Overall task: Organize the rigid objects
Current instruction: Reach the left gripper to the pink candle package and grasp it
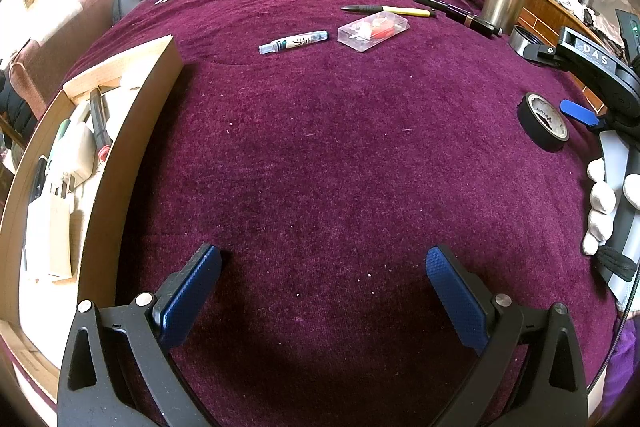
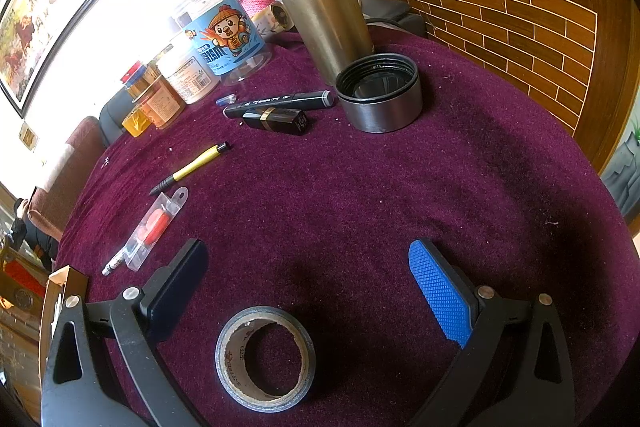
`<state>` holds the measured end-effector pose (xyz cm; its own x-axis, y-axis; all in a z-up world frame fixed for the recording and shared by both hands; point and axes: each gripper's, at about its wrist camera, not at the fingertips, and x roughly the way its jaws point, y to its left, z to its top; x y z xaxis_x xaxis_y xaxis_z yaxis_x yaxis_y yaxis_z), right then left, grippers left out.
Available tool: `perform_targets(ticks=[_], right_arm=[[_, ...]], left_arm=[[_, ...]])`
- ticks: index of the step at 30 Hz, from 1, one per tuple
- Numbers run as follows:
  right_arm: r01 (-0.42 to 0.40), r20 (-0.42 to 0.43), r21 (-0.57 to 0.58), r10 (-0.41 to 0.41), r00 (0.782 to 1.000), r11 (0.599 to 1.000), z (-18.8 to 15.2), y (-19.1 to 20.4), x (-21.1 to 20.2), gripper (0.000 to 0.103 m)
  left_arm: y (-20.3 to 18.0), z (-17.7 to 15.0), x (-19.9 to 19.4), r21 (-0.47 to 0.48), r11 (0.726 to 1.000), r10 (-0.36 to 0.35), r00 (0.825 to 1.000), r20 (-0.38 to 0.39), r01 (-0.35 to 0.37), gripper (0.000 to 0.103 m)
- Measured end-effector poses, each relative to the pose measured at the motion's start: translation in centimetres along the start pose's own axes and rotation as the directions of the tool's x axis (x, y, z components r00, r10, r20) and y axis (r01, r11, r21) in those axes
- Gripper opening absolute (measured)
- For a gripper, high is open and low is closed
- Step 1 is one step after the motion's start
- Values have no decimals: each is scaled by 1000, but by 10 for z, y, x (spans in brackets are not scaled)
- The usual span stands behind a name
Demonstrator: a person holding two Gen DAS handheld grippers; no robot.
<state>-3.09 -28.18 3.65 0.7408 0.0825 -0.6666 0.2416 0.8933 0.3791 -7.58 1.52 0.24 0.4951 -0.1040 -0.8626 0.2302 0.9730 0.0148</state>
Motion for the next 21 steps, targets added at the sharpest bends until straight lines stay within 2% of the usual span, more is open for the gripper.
perform_targets(ticks=[5,8,12,14,17,21], right_arm=[[0,0,0,0,1000,1000,0,0,0,101],[0,-1,0,0,1000,1000,0,0,0,101],[-3,-1,1,3,1000,1000,0,0,0,101],[-6,-2,2,6,1000,1000,-1,0,1,101],[-12,-6,1,12,1000,1000,-2,0,2,101],[-18,-9,0,18,1000,1000,-3,1,3,101]], left_arm=[[-1,1,0,6,1000,-10,1000,-16,11,101],[-1,8,-5,6,993,-118,993,-28,118,101],[-1,44,-16,25,992,-123,992,33,122,100],[-4,62,-13,43,993,-114,993,40,112,100],[-21,93,-2,126,988,-100,992,82,89,100],[-34,136,31,190,975,-138,986,95,118,100]])
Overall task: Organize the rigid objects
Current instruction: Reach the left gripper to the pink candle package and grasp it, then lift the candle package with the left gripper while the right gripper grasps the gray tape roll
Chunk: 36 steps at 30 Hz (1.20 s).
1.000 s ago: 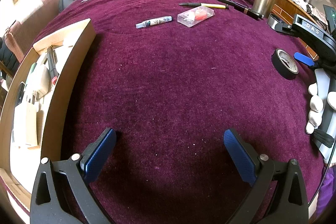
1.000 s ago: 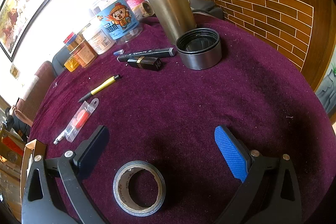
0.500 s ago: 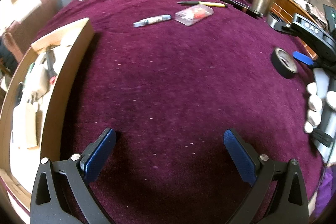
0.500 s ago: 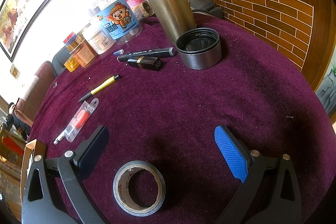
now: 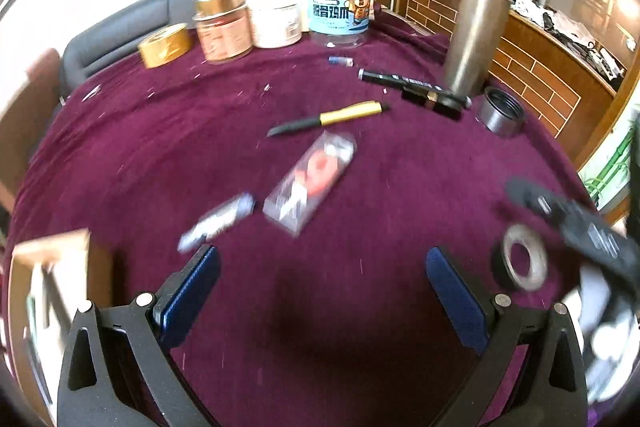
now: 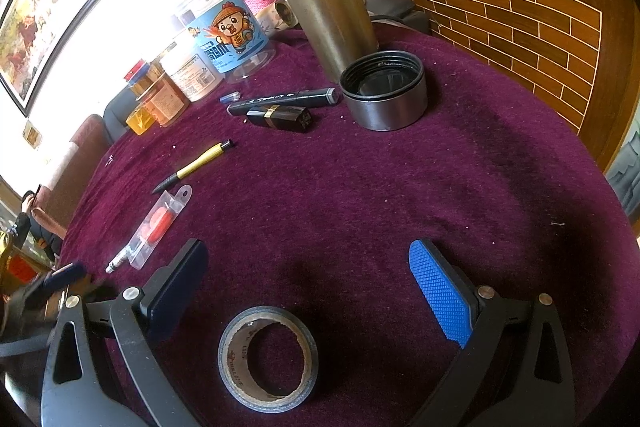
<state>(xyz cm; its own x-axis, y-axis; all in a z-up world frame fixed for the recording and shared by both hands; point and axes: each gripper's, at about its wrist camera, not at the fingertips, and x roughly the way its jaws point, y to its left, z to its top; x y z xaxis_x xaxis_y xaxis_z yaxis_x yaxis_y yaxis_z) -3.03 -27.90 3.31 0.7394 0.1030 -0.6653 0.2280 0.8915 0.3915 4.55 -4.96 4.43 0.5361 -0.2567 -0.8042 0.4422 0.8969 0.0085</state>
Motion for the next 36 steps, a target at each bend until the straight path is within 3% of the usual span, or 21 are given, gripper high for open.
perform_targets(ticks=[9,11,12,13,14,16,25,27,30,32,33,35,36], right_arm=[[-9,-10,-6,9,1000,1000,1,1,1,101],[-11,-11,-4,11,1000,1000,0,1,1,101],[-11,-11,-3,11,1000,1000,1,0,1,101],[-12,-11,-3,12,1000,1000,2,1,1,102],[-12,-12,-3,12,1000,1000,1,1,1,102],[-10,-13,-4,10,1000,1000,1,1,1,102],[-14,-13,0,14,1000,1000,2,0,1,102],[-13,-13,-2,13,1000,1000,2,1,1,102],[-21,-11,5,21,1000,1000,2,-1,0,102],[-28,-8,11,29,1000,1000,3,-2,0,101],[-31,-8,13,31,999,999,3,-2,0,101],[-35,-6,16,35,999,999,3,-2,-1,101],[-36,-6,17,36,999,999,3,-3,-1,101]], left_arm=[[-5,39,66,106,994,43,998,-50,-38,99],[-6,40,75,115,993,44,997,-70,-36,92],[-5,38,76,105,994,19,997,-77,-11,81],[-3,38,74,84,996,-16,997,-78,22,59],[-2,37,71,62,995,-67,994,-87,72,47],[-5,33,63,71,997,-33,997,-75,39,23],[-10,-25,17,8,992,-125,986,-110,127,23],[-14,-33,12,9,993,-114,988,-103,116,24],[-24,-35,13,23,995,-99,992,-72,101,40],[-31,-36,14,52,996,-68,996,-57,71,44],[-36,-38,14,79,996,-41,998,-46,45,43],[-34,-41,9,59,997,-54,998,-44,57,23],[-29,-44,1,32,996,-78,996,-45,79,22]])
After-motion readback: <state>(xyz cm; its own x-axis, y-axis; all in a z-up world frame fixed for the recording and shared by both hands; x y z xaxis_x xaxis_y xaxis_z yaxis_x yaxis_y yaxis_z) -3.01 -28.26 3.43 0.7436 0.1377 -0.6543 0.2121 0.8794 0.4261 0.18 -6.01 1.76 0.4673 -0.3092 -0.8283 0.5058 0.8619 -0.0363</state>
